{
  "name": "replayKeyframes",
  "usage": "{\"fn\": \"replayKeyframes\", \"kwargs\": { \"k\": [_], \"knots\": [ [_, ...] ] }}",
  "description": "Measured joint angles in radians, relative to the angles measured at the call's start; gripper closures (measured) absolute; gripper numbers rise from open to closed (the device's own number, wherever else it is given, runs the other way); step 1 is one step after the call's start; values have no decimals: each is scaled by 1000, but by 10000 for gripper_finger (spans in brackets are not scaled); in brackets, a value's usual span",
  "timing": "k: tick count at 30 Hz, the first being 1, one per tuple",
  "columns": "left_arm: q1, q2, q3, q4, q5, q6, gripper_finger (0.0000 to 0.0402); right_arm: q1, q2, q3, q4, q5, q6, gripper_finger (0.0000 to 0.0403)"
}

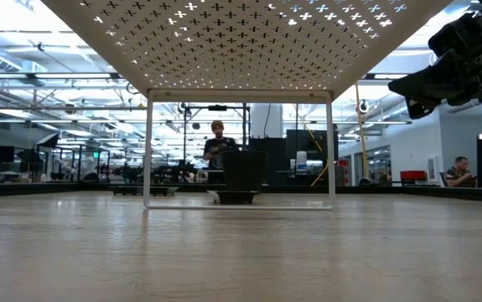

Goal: Pick & Place Mini shaped plates
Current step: Stack the bottom square plate on top of the square plate on the shelf

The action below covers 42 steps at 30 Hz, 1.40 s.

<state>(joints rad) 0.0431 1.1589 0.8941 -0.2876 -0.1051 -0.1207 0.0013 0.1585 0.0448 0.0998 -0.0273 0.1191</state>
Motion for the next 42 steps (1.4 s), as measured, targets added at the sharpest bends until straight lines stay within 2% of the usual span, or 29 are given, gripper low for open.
{"fn": "replayKeyframes", "kwargs": {
  "k": [3,7,12,16,25,29,33,40,42],
  "knots": [
    [88,68,67,-127,-11,58,235,0,0,0,0,0,0,403],
    [145,141,122,-167,-51,176,200,0,0,0,0,0,0,403],
    [190,189,112,-172,-52,325,172,0,0,0,0,0,0,403],
    [266,229,52,-89,10,390,172,0,0,0,0,0,0,403],
    [469,242,-176,275,330,397,201,0,0,0,0,0,0,403],
    [481,242,-235,362,332,422,205,0,0,0,0,0,0,403],
    [472,246,-270,374,339,450,196,0,0,0,0,0,0,403],
    [443,397,-285,492,377,458,190,0,0,0,0,0,0,403],
    [444,431,-287,525,416,456,190,0,0,0,0,0,0,403]
  ]
}}
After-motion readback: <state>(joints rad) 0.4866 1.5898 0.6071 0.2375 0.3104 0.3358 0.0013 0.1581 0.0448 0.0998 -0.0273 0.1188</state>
